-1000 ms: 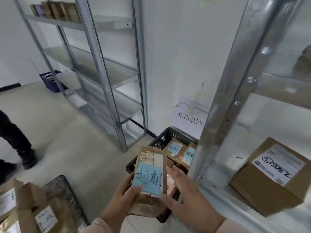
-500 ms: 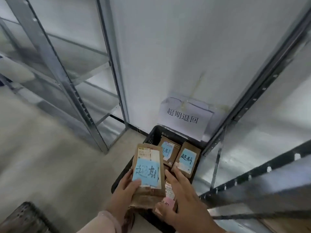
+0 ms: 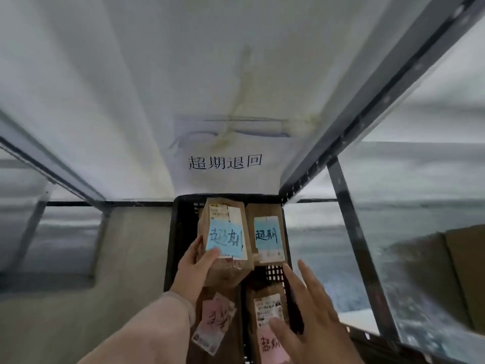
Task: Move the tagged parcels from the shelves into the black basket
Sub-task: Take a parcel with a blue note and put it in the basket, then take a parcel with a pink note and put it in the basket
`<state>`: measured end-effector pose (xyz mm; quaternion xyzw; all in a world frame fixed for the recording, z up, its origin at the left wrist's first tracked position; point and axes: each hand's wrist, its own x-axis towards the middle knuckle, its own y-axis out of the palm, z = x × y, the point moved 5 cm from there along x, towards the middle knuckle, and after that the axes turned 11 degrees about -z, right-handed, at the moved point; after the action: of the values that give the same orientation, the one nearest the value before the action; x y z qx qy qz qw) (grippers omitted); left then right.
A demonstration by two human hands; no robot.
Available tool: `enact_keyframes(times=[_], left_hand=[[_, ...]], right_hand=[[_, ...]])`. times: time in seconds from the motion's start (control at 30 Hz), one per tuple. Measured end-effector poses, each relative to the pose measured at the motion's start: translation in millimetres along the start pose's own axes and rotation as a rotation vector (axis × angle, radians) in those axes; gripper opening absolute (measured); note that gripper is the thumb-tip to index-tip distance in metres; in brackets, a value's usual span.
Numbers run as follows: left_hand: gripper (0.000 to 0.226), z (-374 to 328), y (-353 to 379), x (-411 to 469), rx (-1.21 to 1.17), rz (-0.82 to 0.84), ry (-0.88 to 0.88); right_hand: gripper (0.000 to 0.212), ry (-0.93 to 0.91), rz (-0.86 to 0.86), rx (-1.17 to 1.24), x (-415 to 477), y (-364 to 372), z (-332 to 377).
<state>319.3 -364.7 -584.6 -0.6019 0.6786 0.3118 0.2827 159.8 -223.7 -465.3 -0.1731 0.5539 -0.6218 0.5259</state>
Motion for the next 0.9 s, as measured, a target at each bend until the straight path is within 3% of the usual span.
enact_keyframes(times=[0.1,0.33,0.47,0.6,0.73,0.9], left_hand=[[0.058,-1,11,42,0.083,0.014,0.011],[0.049,17,32,74,0.493,0.061,0.079],[0.056,12,37,55,0.659,0.071,0.259],[0.071,6,39,11,0.866,0.058,0.444],[0.071,2,54,-65,1.069,0.057,0.740],[0.066,20,77,-188,1.133,0.112,1.065]], right_hand=[[0.102,0.062,-0.043,0.036,8,9,-7],[0.093,0.127,-0.008,0.168,-2,28,-26],[0.096,0.069,-0.025,0.092,-22,29,-30],[0.074,0.008,-0.113,0.108,-51,12,-33],[0.070,-0.047,-0.188,0.126,-87,-6,-42],[0.069,-0.115,-0.269,0.135,-155,-29,-66]])
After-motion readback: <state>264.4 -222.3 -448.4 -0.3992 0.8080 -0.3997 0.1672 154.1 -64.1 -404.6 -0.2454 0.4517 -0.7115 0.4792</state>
